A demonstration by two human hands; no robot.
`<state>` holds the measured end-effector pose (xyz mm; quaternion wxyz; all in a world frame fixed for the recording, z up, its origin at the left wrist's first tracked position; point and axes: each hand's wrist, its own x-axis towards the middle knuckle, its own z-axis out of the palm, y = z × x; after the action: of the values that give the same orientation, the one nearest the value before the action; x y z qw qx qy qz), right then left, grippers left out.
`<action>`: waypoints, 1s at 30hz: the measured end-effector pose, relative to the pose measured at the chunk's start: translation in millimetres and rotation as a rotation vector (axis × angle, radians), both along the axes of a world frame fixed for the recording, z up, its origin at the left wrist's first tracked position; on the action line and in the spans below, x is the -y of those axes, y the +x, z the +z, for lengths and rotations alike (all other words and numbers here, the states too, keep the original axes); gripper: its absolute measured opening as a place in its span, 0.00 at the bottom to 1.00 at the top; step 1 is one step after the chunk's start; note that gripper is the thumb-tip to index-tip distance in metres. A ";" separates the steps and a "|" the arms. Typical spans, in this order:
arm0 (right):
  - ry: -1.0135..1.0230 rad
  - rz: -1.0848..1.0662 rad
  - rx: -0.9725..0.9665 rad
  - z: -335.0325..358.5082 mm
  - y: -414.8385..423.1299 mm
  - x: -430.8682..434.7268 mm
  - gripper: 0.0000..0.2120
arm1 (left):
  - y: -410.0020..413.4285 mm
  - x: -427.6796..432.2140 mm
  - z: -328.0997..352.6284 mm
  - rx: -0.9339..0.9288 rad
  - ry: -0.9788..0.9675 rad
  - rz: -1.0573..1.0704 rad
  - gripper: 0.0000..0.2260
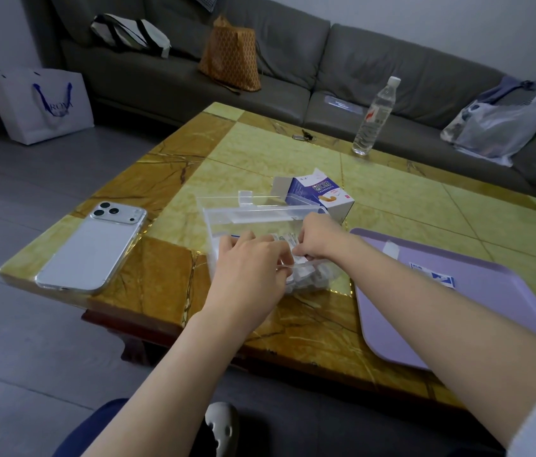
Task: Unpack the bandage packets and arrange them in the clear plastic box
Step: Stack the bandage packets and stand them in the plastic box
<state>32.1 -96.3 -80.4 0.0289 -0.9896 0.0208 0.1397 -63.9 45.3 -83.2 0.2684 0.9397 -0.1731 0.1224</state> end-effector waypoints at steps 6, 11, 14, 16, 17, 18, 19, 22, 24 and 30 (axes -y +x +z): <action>0.015 -0.013 -0.023 -5.5 1.7 -4.7 0.13 | 0.3 0.4 -1.0 -0.001 -0.003 0.008 0.06; 0.040 -0.030 0.061 -5.2 0.7 -0.6 0.15 | 0.2 0.8 -0.9 0.009 -0.009 0.005 0.06; 0.066 -0.049 0.054 1.0 -3.0 0.2 0.06 | 0.0 1.5 -0.9 0.003 -0.012 0.009 0.07; 0.115 -0.080 -0.017 3.4 -6.0 -1.6 0.07 | -0.2 1.7 -0.7 0.002 -0.012 0.019 0.07; 0.156 -0.097 -0.054 4.2 -7.8 -1.7 0.08 | -0.5 1.9 -0.7 0.003 -0.012 0.023 0.06; 0.183 -0.109 -0.073 5.5 -9.2 -1.2 0.08 | -0.5 2.1 -0.6 0.003 -0.012 0.025 0.06; 0.192 -0.105 -0.067 7.2 -11.0 -0.4 0.08 | -0.7 2.4 -0.6 0.003 -0.014 0.027 0.06; 0.211 -0.033 0.092 12.6 -16.8 6.7 0.10 | -0.8 3.8 -0.4 0.009 -0.009 0.036 0.06; 0.236 0.037 0.258 15.4 -24.7 13.9 0.15 | -1.3 5.5 0.1 0.013 0.000 0.045 0.05; 0.332 0.192 0.717 20.0 -67.3 43.3 0.10 | -4.2 18.9 1.2 0.071 0.055 0.060 0.07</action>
<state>-35.2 -139.6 -60.4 0.1805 -0.9549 -0.1057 -0.2107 -68.1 26.4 -82.1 0.2322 0.9466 -0.1574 0.1590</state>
